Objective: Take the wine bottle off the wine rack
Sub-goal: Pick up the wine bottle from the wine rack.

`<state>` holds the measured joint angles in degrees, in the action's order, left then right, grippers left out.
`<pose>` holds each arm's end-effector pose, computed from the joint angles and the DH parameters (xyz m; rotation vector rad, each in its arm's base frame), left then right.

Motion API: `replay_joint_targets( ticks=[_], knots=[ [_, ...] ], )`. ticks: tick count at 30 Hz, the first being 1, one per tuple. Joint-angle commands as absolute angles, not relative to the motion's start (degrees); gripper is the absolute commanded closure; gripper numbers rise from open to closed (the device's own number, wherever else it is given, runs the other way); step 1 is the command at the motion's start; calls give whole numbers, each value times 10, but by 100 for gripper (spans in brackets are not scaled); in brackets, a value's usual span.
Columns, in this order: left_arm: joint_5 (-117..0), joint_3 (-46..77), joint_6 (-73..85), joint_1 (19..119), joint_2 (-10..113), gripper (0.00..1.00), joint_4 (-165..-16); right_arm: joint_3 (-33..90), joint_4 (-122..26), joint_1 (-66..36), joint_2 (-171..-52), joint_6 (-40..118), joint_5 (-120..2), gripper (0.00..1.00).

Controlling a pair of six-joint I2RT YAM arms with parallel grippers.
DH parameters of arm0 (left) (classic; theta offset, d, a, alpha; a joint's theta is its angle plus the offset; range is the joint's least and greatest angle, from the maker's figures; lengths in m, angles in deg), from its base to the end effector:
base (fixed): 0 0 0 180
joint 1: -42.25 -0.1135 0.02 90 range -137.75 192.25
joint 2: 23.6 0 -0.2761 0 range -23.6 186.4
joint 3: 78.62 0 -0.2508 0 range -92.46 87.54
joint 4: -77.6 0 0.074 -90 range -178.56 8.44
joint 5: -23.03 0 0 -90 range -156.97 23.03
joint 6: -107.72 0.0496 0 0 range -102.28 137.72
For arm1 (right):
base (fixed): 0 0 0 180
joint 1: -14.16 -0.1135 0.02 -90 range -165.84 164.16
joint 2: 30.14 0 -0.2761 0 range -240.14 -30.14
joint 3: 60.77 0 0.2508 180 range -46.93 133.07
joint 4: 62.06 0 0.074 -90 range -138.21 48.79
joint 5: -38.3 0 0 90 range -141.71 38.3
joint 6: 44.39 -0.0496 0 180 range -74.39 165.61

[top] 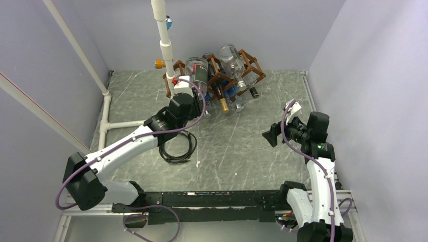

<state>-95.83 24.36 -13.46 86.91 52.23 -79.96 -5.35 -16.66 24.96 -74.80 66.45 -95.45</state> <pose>0.2392 -0.2027 0.3438 -0.1083 1.9118 -0.4100 0.1640 0.0036 0.2920 -0.5897 1.9392 0.4825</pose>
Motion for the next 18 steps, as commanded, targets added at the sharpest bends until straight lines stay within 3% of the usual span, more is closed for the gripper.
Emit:
replay_joint_targets(
  ticks=[1, 18],
  knots=[
    [-953, 234, -143, 882, 448, 100, -921, -54, -188, 248, -745, 663, -953, 0],
    [-862, 314, -177, 910, 355, 100, -886, -55, -189, 249, -747, 665, -952, 0]
  ],
)
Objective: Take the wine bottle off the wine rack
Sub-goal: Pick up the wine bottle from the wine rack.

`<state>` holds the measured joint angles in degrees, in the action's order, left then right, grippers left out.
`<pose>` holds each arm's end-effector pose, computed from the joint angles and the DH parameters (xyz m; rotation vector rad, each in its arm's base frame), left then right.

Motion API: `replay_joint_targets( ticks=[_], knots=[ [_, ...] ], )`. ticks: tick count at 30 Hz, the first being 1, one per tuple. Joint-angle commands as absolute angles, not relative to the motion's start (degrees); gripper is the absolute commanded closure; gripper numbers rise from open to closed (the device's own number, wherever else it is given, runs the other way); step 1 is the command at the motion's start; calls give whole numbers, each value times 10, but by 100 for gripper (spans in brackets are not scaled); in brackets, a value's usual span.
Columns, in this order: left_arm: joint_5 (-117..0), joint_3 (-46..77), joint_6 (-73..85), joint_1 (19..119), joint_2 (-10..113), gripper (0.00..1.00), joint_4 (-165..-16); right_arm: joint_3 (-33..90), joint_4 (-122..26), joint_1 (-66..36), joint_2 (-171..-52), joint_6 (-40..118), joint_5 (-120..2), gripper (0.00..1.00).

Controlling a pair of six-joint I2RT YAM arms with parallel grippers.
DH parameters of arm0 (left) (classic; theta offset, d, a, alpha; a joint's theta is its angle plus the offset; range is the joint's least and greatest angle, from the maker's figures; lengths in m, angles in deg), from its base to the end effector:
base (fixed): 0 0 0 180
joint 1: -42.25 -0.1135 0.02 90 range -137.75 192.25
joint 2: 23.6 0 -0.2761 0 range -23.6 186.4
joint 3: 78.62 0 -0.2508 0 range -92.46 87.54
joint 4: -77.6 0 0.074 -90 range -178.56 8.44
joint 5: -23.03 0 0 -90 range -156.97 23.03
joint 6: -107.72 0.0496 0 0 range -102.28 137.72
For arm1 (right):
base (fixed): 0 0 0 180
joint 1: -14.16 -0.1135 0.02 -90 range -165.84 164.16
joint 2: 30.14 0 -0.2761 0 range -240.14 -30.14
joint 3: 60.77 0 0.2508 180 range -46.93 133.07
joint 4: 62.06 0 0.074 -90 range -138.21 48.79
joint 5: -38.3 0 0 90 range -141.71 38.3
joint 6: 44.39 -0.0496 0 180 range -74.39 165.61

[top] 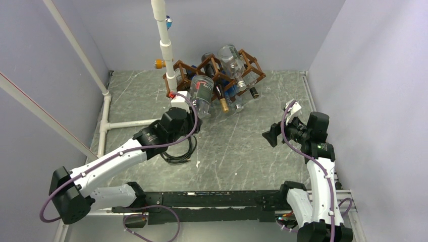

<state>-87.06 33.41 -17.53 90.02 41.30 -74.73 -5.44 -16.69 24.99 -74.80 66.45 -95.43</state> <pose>0.1894 -0.1833 0.3268 -0.0080 2.0207 -0.5879 0.1640 0.0035 0.2915 -0.5887 1.9404 0.4824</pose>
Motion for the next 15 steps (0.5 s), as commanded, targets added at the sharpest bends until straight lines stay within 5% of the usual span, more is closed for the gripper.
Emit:
replay_joint_targets(
  ticks=[1, 15],
  knots=[
    [-857, 318, -177, 913, 350, 100, -886, -56, -189, 249, -747, 665, -951, 0],
    [-799, 383, -178, 940, 279, 100, -866, -57, -187, 250, -755, 671, -951, 0]
  ],
)
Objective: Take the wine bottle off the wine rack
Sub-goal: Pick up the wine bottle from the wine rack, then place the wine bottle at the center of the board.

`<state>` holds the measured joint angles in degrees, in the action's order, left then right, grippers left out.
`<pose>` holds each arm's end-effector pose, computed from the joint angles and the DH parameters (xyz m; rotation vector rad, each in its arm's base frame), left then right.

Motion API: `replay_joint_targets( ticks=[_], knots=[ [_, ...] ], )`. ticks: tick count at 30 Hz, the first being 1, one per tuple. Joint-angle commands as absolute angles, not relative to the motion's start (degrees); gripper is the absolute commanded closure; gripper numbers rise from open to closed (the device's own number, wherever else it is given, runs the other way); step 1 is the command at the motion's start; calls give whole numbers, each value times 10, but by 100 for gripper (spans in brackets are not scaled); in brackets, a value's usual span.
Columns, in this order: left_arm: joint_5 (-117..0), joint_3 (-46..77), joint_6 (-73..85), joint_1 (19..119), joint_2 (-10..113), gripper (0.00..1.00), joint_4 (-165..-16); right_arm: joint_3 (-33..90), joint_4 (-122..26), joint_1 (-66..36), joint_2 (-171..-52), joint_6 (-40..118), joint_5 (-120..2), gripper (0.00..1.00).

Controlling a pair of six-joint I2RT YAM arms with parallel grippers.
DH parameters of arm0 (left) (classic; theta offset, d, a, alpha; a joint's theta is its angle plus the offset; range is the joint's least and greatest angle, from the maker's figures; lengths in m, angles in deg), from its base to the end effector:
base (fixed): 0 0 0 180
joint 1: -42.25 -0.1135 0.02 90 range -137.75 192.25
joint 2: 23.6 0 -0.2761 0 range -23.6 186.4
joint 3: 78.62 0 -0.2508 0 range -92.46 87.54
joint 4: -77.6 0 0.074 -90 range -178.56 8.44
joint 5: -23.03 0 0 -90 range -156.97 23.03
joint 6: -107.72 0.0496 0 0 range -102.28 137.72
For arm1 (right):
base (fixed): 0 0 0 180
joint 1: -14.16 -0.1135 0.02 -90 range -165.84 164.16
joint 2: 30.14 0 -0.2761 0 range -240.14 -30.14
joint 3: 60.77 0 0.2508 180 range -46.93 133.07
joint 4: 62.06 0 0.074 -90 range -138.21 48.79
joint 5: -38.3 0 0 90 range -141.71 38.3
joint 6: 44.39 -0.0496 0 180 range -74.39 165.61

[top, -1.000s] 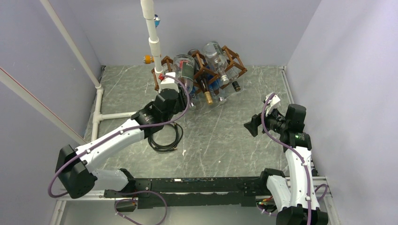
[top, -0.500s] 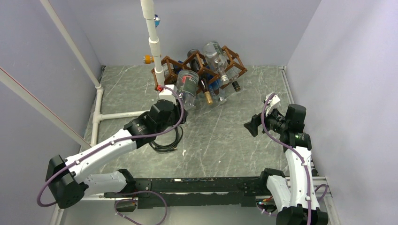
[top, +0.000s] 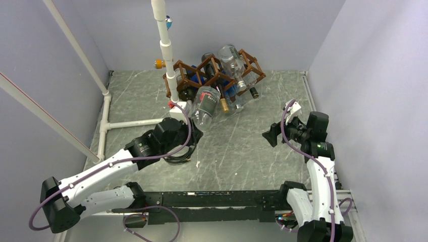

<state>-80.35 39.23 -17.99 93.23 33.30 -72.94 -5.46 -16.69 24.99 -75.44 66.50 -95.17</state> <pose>0.1540 -0.1718 0.3176 0.1184 2.0558 -0.7364 0.1660 0.0030 0.2897 -0.5844 1.9522 0.4836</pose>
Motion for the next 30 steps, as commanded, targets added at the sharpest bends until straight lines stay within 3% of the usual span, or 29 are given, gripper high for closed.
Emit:
replay_joint_targets(
  ticks=[1, 13, 30],
  knots=[
    [-795, 391, -181, 942, 272, 100, -867, -57, -187, 250, -756, 672, -951, 0],
    [-748, 471, -206, 961, 212, 100, -904, -52, -175, 254, -766, 686, -967, 0],
    [-682, 483, -211, 996, 239, 100, -926, -41, -127, 263, -764, 744, -1038, 0]
  ],
)
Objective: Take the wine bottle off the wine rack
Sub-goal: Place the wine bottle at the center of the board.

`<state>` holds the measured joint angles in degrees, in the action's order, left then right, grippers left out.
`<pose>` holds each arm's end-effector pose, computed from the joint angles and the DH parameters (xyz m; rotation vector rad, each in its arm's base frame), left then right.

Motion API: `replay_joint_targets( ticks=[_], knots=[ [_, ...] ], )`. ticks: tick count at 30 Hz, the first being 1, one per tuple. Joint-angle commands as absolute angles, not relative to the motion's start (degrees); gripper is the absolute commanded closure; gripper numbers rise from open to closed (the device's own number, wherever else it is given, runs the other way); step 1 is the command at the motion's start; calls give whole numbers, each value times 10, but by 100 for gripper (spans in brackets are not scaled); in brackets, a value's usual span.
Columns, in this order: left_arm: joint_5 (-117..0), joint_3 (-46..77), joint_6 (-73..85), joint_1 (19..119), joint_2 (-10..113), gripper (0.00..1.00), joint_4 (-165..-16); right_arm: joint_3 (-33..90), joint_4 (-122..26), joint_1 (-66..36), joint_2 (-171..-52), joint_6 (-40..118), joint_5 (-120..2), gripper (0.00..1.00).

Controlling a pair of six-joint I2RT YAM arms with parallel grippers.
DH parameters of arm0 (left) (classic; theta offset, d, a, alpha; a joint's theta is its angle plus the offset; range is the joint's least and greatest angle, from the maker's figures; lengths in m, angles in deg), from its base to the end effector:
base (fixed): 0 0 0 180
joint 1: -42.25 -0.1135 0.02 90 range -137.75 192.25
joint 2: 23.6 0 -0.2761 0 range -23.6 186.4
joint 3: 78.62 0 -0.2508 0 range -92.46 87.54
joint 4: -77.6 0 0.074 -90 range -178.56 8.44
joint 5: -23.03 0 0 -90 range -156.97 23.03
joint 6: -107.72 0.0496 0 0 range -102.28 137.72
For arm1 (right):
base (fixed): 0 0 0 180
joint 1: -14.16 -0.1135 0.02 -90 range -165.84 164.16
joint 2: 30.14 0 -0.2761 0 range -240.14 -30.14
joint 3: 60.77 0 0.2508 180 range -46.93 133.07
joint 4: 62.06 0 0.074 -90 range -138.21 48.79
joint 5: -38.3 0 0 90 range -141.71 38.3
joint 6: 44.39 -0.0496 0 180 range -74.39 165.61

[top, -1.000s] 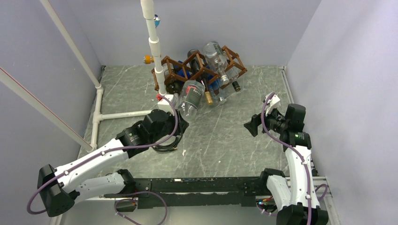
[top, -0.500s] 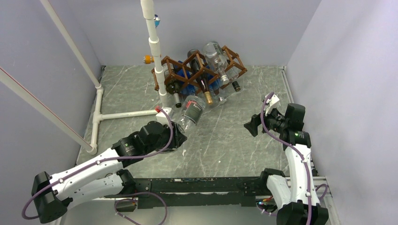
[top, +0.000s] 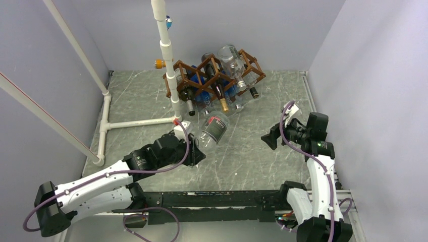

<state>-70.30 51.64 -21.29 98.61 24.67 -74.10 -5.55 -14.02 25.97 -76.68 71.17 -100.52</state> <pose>0.1116 -0.1625 0.2702 0.2908 2.1648 -0.9502 0.1647 0.0037 0.2841 -0.6660 1.9348 0.5568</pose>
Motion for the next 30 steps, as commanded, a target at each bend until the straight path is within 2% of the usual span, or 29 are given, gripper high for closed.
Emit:
replay_joint_targets(
  ticks=[1, 11, 30],
  knots=[
    [-676, 480, -210, 998, 245, 100, -924, -37, -122, 263, -764, 747, -1039, 0],
    [-639, 457, -209, 1020, 298, 100, -929, 13, 2, 263, -761, 863, -1062, 0],
    [-569, 416, -253, 1037, 391, 100, -919, 51, 195, 262, -778, 1139, -1192, 0]
  ],
)
